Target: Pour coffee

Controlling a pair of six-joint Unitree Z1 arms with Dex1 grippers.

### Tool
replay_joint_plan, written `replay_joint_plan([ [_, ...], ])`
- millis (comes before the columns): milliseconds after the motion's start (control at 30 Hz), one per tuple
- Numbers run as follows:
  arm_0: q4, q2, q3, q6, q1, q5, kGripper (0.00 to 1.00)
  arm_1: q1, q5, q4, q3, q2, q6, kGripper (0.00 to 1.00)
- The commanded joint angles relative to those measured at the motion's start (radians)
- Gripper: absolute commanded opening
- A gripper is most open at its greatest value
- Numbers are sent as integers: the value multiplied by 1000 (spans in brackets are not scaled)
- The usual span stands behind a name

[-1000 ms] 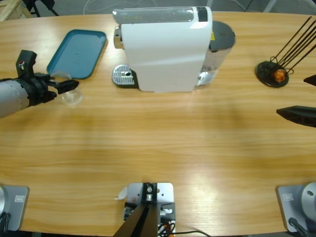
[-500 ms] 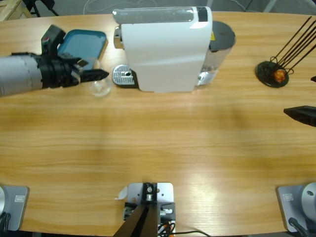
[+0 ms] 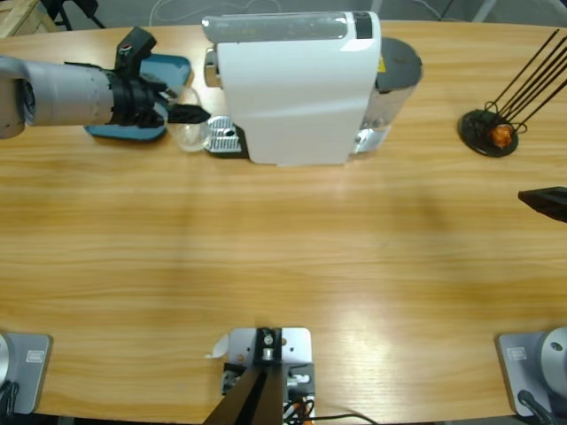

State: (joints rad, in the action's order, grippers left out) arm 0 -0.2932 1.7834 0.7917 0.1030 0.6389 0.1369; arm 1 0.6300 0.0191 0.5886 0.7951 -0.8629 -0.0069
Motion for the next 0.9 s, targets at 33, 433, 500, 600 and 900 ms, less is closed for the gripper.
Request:
replay_joint_plan([
  [33,-15,70,56,41,-6,63,517,-6,-24,-20,-39,0,6,1000],
  [433,-14,97,59,52,36,102,1000,-6,-41,-32,-42,-10,2,996],
  [500,-14,99,60,54,36,102,1000,-6,-44,-33,-42,-13,2,996],
  [600,-13,97,56,54,36,102,1000,-6,-44,-36,-43,-15,2,996],
  [900,-7,-10,-19,58,36,81,1000,-4,-41,-36,-46,-17,2,996],
])
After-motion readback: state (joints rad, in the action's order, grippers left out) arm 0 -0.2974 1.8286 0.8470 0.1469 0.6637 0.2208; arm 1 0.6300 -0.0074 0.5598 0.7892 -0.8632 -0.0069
